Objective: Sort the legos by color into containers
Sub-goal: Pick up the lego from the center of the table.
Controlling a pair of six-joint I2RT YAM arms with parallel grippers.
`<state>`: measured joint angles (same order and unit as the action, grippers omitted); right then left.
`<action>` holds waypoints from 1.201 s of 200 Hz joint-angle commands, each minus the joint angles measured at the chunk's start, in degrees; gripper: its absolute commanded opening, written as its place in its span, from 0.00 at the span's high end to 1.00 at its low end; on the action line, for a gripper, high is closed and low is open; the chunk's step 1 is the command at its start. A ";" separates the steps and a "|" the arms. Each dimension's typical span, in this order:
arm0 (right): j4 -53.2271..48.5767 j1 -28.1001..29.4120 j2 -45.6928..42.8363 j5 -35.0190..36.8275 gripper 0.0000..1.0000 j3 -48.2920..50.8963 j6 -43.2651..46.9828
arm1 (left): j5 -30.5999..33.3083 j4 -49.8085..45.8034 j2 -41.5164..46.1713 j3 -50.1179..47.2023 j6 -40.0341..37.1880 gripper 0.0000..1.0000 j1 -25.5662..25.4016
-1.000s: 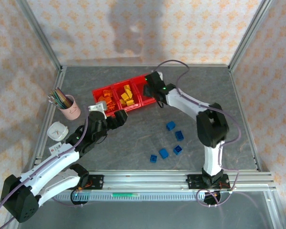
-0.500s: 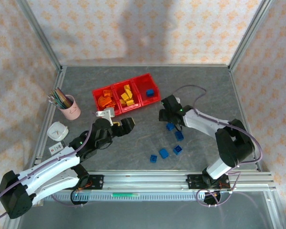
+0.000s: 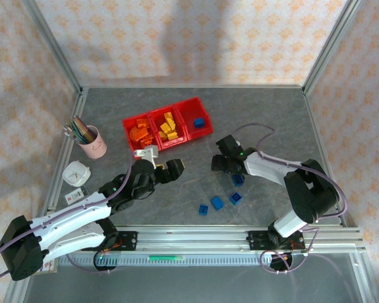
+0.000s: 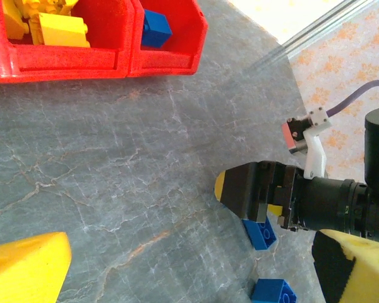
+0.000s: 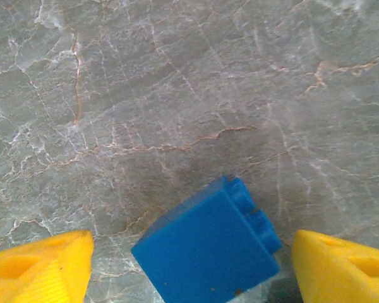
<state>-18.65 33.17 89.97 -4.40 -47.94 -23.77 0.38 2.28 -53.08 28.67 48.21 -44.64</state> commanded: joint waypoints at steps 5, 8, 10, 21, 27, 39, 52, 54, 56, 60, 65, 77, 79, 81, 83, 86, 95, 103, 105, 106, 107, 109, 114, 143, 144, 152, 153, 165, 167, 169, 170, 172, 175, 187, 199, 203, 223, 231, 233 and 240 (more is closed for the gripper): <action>1.84 0.13 2.66 -0.78 0.19 -2.42 -0.84 | 1.89 1.52 0.24 -0.01 0.66 0.01 -0.30; 1.96 0.21 3.01 -1.05 0.20 -2.64 -0.84 | 1.97 1.45 0.30 -0.01 0.66 0.01 -0.35; 1.98 0.27 3.19 -1.15 0.20 -2.85 -0.80 | 2.05 1.42 0.33 0.03 0.66 0.01 -0.33; 1.92 0.92 4.29 -1.20 0.23 -4.04 -0.62 | 2.39 1.24 0.50 -0.09 0.75 0.01 -0.29; 1.76 1.46 4.94 -0.65 0.23 -4.74 -0.48 | 2.58 1.23 0.67 -0.17 0.76 0.01 -0.29; 1.41 2.22 5.85 0.75 0.25 -5.93 -0.36 | 2.84 1.27 0.92 -0.34 0.84 0.01 -0.29; 1.30 2.73 6.65 1.63 0.26 -6.68 -0.35 | 3.04 1.23 1.02 -0.38 0.75 0.01 -0.34; 1.29 2.81 6.80 1.73 0.26 -6.76 -0.28 | 3.09 1.23 1.06 -0.37 0.75 0.01 -0.33; 1.19 2.83 6.95 1.87 0.26 -6.87 -0.24 | 3.08 1.17 1.05 -0.39 0.75 0.01 -0.35; 1.08 2.91 7.11 2.13 0.26 -7.05 -0.30 | 3.19 1.07 1.05 -0.32 0.75 0.01 -0.29; 0.97 3.03 7.42 2.50 0.26 -7.24 -0.24 | 3.26 0.93 1.00 -0.28 0.68 0.01 -0.28; 0.96 3.26 8.14 2.86 0.26 -7.71 -0.14 | 3.55 0.79 0.97 -0.19 0.57 0.01 -0.27; 0.96 3.30 8.21 2.90 0.26 -7.81 -0.14 | 3.63 0.79 0.96 -0.19 0.57 0.01 -0.34; 0.92 3.30 8.42 2.91 0.26 -7.92 -0.14 | 3.65 0.79 0.96 -0.19 0.57 0.01 -0.31; 0.90 3.38 8.49 2.84 0.26 -8.01 -0.20 | 3.68 0.79 0.98 -0.14 0.51 0.01 -0.28; 0.88 3.44 8.69 2.82 0.27 -8.23 -0.15 | 3.78 0.75 0.93 -0.11 0.49 0.01 -0.28; 0.82 3.88 9.20 2.87 0.30 -8.71 -0.06 | 3.92 0.66 0.83 0.05 0.40 0.01 -0.27; 0.38 4.36 9.55 3.52 0.32 -9.15 -0.09 | 3.96 0.54 0.82 0.24 0.31 0.01 -0.27; 0.33 4.47 9.64 3.76 0.33 -9.27 -0.10 | 4.00 0.46 0.75 0.29 0.27 0.01 -0.27; 0.22 4.55 9.66 3.91 0.33 -9.31 -0.12 | 4.01 0.41 0.77 0.32 0.24 0.01 -0.27; 0.21 4.59 9.68 4.02 0.33 -9.34 -0.13 | 4.01 0.38 0.78 0.33 0.23 0.01 -0.27; 0.13 4.68 9.76 4.27 0.34 -9.40 -0.16 | 3.99 0.32 0.72 0.34 0.23 0.01 -0.29; -0.19 4.92 9.93 4.63 0.35 -9.53 -0.14 | 4.03 0.22 0.76 0.40 0.22 0.01 -0.27; -0.97 4.99 10.11 6.62 0.46 -9.10 -0.15 | 4.28 0.09 0.70 0.21 0.22 0.01 -0.33; -0.96 4.98 10.12 6.70 0.46 -9.10 -0.14 | 4.28 0.09 0.70 0.18 0.22 0.01 -0.35; -1.33 4.98 10.18 7.09 0.49 -9.09 -0.06 | 4.28 0.09 0.61 0.25 0.22 0.01 -0.29; -1.36 4.98 10.20 7.11 0.49 -9.09 -0.05 | 4.28 0.09 0.61 0.25 0.22 0.01 -0.32; -1.65 4.98 10.23 7.65 0.53 -9.10 -0.05 | 4.28 0.18 0.55 0.25 0.15 0.01 -0.28; -1.58 4.98 10.22 7.61 0.54 -9.03 -0.05 | 4.28 0.24 0.53 0.25 0.14 0.01 -0.32; -1.68 4.98 10.22 7.65 0.55 -9.02 -0.05 | 4.23 0.26 0.57 0.25 0.14 0.01 -0.32; -1.61 4.98 10.22 7.61 0.55 -9.01 -0.05 | 4.21 0.26 0.54 0.25 0.13 0.01 -0.30; -1.59 4.98 10.27 7.64 0.56 -9.05 -0.05 | 4.22 0.26 0.53 0.25 0.13 0.01 -0.30; -1.56 4.98 10.22 7.65 0.57 -9.09 -0.05 | 4.19 0.33 0.54 0.25 0.13 0.01 -0.32; -1.67 5.00 10.31 7.50 0.60 -9.26 0.02 | 4.17 0.31 0.50 0.36 0.13 0.01 -0.33; -1.69 4.98 10.18 7.48 0.63 -9.51 0.12 | 4.17 0.26 0.59 0.34 0.13 0.01 -0.30; -1.69 4.98 10.14 7.48 0.64 -9.61 0.12 | 4.17 0.26 0.63 0.34 0.13 0.01 -0.27; -1.99 4.98 10.11 7.18 0.68 -10.36 0.34 | 4.23 0.00 1.07 0.21 0.15 0.01 -0.32; -2.17 4.98 10.09 6.99 0.70 -10.65 0.47 | 4.32 -0.09 1.28 0.16 0.14 0.01 -0.28; -2.22 4.98 10.01 6.90 0.71 -10.74 0.48 | 4.35 -0.09 1.35 0.12 0.13 0.01 -0.34; -2.33 4.98 9.81 6.70 0.72 -11.14 0.65 | 4.49 -0.17 1.56 0.03 0.14 0.01 -0.31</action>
<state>-19.25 38.11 99.92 0.67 -56.62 -23.75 3.49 2.26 -52.95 28.67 48.16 -44.64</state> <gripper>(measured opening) 0.339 0.992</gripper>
